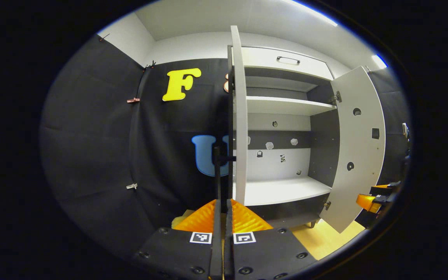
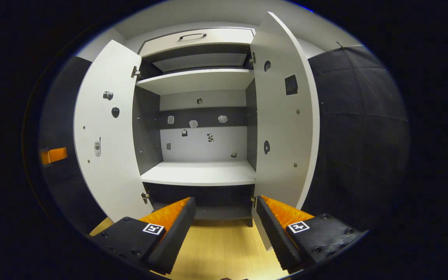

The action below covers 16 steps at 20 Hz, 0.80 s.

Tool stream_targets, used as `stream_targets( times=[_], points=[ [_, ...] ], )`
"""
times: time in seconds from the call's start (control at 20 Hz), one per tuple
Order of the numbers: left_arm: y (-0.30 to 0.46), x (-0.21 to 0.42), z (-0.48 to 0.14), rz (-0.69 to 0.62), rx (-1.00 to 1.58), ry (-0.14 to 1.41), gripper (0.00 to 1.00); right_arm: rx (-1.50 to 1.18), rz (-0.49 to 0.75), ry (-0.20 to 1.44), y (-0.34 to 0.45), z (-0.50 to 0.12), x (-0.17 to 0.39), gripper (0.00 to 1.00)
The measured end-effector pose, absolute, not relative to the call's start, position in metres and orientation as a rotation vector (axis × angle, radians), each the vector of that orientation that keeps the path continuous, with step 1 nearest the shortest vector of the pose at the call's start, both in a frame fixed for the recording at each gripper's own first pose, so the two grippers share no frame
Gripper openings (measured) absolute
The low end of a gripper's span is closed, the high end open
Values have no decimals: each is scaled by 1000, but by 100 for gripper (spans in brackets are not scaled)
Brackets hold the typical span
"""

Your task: Open the right door of the double-door shoe cabinet with the right hand, and open the left door with the left hand.

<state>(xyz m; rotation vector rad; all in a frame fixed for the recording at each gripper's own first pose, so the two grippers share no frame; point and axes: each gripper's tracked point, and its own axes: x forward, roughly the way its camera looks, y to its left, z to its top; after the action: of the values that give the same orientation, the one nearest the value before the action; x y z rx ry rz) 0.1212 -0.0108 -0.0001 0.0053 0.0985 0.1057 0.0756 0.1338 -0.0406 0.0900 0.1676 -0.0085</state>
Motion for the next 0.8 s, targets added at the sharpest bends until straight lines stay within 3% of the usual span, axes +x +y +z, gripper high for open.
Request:
stream_targets(
  times=[0.3, 0.35, 0.5, 0.7, 0.8],
  points=[
    [-93, 116, -8, 95, 23, 96, 14, 114, 25, 129, 98, -22, 61, 99],
    [-109, 115, -11, 86, 4, 93, 19, 119, 32, 120, 93, -18, 59, 99],
    [-147, 114, -19, 76, -35, 91, 24, 116, 49, 86, 80, -9, 57, 99],
    [-177, 109, -21, 60, -10, 96, 51, 133, 70, 80, 74, -6, 53, 99],
    [-182, 107, -17, 57, 1, 80, 77, 143, 68, 64, 74, 0, 50, 99]
  ],
)
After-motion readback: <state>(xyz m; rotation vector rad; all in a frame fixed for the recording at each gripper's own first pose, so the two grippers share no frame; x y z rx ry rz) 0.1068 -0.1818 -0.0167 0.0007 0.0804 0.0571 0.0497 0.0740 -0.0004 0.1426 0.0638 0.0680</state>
